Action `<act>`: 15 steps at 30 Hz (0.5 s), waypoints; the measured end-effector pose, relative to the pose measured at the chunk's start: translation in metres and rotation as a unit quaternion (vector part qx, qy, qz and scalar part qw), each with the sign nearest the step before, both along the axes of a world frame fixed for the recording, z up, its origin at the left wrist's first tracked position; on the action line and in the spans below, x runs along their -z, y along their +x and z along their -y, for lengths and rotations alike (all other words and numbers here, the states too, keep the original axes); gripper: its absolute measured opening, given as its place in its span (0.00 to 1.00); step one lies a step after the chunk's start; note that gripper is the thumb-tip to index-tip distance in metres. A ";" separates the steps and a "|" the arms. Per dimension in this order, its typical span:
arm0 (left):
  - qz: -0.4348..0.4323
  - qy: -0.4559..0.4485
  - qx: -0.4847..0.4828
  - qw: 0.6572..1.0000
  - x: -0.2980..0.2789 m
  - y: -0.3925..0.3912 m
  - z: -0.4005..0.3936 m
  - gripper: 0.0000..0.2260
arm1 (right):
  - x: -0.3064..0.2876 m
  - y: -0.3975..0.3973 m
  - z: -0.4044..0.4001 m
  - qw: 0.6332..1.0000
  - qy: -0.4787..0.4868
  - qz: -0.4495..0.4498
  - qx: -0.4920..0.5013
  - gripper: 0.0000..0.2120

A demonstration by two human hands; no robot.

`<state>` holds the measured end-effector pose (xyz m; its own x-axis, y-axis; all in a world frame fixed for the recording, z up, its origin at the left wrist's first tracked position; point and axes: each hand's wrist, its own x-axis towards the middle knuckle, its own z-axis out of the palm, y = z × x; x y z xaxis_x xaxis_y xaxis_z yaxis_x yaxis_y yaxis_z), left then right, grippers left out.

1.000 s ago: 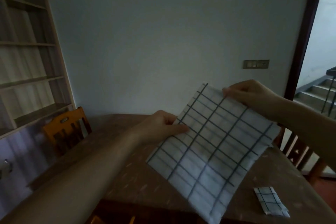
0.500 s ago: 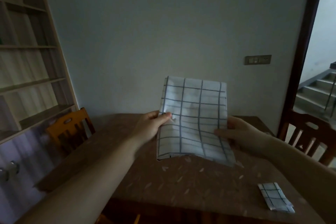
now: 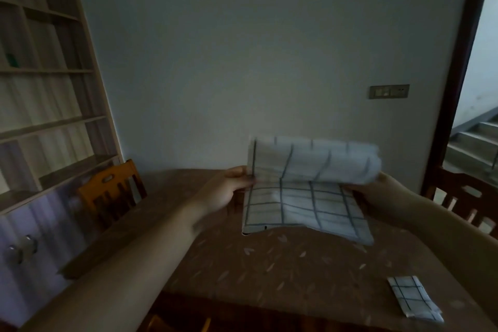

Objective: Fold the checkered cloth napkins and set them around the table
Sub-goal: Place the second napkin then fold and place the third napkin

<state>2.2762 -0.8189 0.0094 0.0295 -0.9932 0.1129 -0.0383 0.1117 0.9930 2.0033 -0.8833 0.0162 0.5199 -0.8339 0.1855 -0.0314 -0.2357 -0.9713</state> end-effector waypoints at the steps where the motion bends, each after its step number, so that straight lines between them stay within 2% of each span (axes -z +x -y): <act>1: -0.004 -0.002 -0.001 1.000 -0.001 -0.002 0.001 0.09 | -0.003 -0.004 0.001 0.998 -0.052 -0.034 -0.014 0.22; 2: -0.017 -0.006 -0.011 1.000 -0.001 -0.003 0.002 0.12 | -0.009 -0.007 0.000 0.995 -0.079 -0.048 -0.025 0.06; 4: -0.065 0.000 -0.021 0.998 -0.007 -0.009 0.002 0.15 | -0.018 -0.009 0.003 0.989 -0.139 -0.050 -0.028 0.22; 5: -0.083 0.011 -0.019 0.996 -0.009 -0.013 0.002 0.15 | -0.020 -0.011 0.002 0.987 -0.145 -0.058 -0.038 0.25; 8: -0.099 0.084 0.015 0.991 -0.016 -0.020 -0.001 0.24 | -0.025 -0.014 -0.002 0.978 -0.204 -0.046 0.013 0.28; 9: -0.092 0.106 0.031 0.990 -0.018 -0.022 -0.003 0.24 | -0.025 -0.015 -0.002 0.973 -0.224 -0.045 0.034 0.28; 11: -0.057 0.123 0.046 0.990 -0.020 -0.026 -0.005 0.19 | -0.024 -0.016 -0.004 0.962 -0.256 -0.046 0.075 0.29; 13: -0.016 0.095 0.013 0.995 -0.017 -0.029 -0.001 0.13 | -0.023 -0.020 -0.004 0.960 -0.257 -0.057 0.094 0.29; 15: 0.020 0.043 -0.032 0.998 -0.016 -0.031 0.004 0.08 | -0.020 -0.029 -0.001 0.964 -0.236 -0.112 0.043 0.26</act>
